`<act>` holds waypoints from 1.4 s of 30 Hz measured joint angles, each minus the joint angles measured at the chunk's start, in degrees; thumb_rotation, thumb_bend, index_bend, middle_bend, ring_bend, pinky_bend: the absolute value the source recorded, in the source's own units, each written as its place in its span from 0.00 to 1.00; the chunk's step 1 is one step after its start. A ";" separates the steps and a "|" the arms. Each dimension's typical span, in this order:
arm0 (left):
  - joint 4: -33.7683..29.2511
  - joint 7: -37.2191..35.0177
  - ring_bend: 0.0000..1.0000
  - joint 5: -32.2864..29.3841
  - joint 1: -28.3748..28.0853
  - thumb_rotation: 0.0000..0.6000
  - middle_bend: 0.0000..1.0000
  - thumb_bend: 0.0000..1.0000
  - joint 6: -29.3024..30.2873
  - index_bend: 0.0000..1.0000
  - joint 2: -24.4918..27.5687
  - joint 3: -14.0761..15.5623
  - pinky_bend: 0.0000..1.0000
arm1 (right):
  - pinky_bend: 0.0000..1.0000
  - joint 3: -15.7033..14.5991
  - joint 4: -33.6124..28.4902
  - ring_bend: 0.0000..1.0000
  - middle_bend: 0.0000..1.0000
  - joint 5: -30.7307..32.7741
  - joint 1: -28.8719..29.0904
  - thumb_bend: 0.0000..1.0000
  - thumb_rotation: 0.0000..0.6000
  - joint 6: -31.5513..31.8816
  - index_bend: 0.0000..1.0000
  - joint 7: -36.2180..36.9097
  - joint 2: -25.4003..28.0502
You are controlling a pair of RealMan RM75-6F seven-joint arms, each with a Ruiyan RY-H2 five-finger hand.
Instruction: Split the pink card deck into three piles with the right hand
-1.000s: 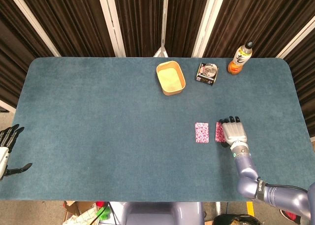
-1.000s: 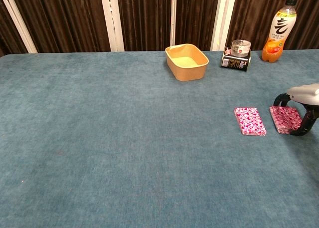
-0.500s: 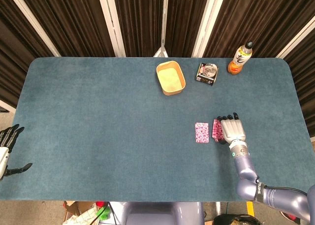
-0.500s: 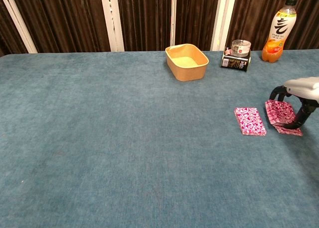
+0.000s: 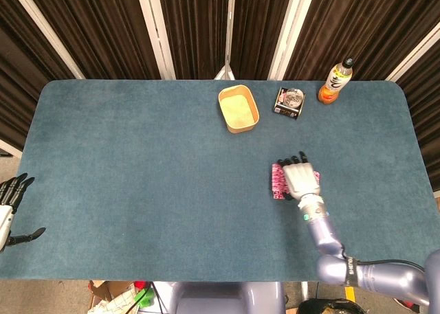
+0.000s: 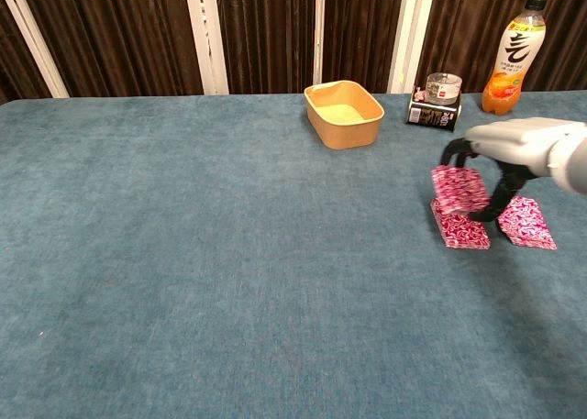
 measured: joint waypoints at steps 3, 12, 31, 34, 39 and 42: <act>-0.01 -0.11 0.00 0.27 -0.08 1.00 0.00 0.00 -0.11 0.00 0.05 0.11 0.00 | 0.00 0.45 -0.62 0.16 0.41 0.84 1.58 0.30 1.00 0.85 0.50 -2.48 -2.42; 0.09 -1.15 0.00 0.19 -0.19 1.00 0.00 0.00 -0.40 0.00 0.36 0.12 0.00 | 0.00 1.49 0.11 0.02 0.23 5.08 5.34 0.30 1.00 2.59 0.16 -8.15 -8.95; 0.00 -0.13 0.00 -0.03 0.16 1.00 0.00 0.00 0.37 0.00 0.13 0.02 0.00 | 0.00 -0.92 -7.78 0.00 0.00 7.31 4.59 0.30 1.00 8.17 0.00 -12.10 -4.96; 0.22 0.00 0.00 0.06 0.40 1.00 0.00 0.00 1.02 0.00 -0.02 -0.05 0.00 | 0.00 -2.54 -10.45 0.00 0.00 3.84 2.77 0.30 1.00 9.86 0.00 -10.70 -1.75; 0.77 0.45 0.00 0.36 0.76 1.00 0.00 0.00 2.19 0.00 -0.54 -0.22 0.00 | 0.00 -7.15 -14.04 0.00 0.00 -6.28 -2.30 0.30 1.00 14.46 0.00 -6.25 4.88; 1.15 0.90 0.00 0.58 0.99 1.00 0.00 0.00 3.01 0.00 -1.08 -0.38 0.00 | 0.00 -10.73 -14.93 0.00 0.00 -14.20 -6.61 0.30 1.00 18.36 0.00 -1.85 9.00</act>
